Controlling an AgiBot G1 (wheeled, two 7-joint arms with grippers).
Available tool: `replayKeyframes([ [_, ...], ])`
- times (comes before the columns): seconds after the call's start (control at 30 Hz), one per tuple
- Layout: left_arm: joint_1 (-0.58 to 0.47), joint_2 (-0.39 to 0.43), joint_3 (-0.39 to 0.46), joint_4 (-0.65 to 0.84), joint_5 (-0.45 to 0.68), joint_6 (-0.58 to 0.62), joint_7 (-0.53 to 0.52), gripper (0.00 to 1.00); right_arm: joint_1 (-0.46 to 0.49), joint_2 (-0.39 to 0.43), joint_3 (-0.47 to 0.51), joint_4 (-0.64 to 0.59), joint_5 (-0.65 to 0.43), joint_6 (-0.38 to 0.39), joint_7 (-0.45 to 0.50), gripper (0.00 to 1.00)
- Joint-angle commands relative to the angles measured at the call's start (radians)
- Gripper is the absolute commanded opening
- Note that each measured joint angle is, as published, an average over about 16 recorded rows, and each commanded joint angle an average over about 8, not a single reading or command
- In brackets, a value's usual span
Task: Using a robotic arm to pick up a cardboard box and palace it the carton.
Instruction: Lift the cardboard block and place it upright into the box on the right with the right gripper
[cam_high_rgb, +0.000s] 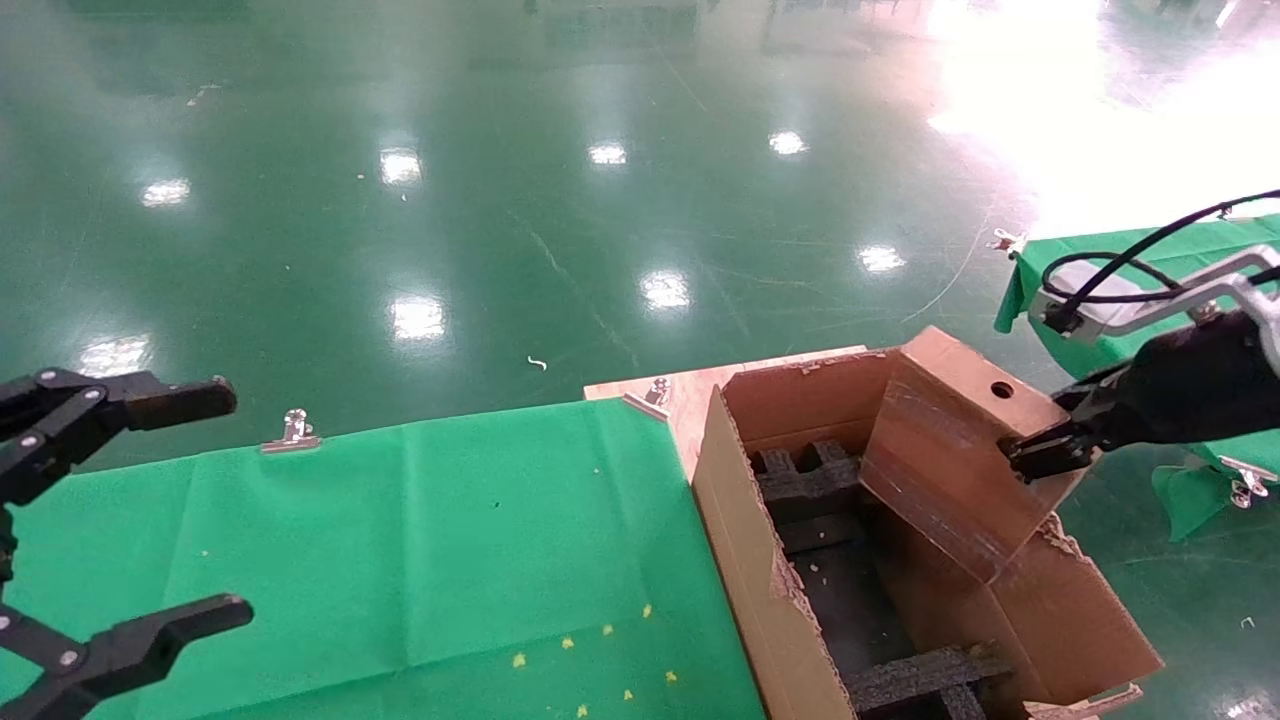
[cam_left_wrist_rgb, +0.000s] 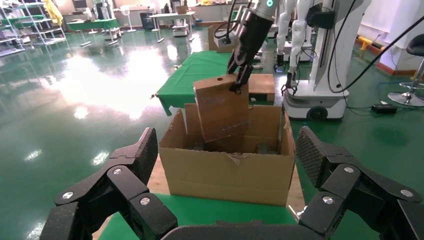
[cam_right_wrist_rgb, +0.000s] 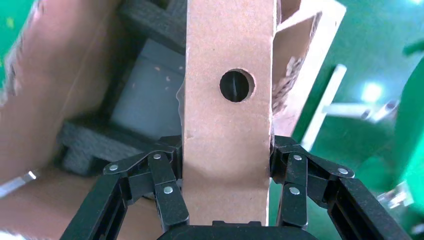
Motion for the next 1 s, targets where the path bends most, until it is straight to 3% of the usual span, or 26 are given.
replayKeyframes([
  [0.03, 0.000, 0.000, 0.000, 0.000, 0.000, 0.000, 0.000, 1.00, -0.013, 0.017, -0.008, 0.043, -0.016, 0.023, 0.121, 0.00],
  [0.2, 0.000, 0.000, 0.000, 0.000, 0.000, 0.000, 0.000, 1.00, -0.039, 0.040, -0.025, 0.090, -0.063, 0.065, 0.299, 0.00],
  [0.4, 0.000, 0.000, 0.000, 0.000, 0.000, 0.000, 0.000, 1.00, -0.065, 0.043, -0.040, 0.105, -0.100, 0.104, 0.409, 0.00],
  [1.0, 0.000, 0.000, 0.000, 0.000, -0.001, 0.000, 0.000, 1.00, -0.093, 0.025, -0.049, 0.093, -0.085, 0.132, 0.450, 0.00],
])
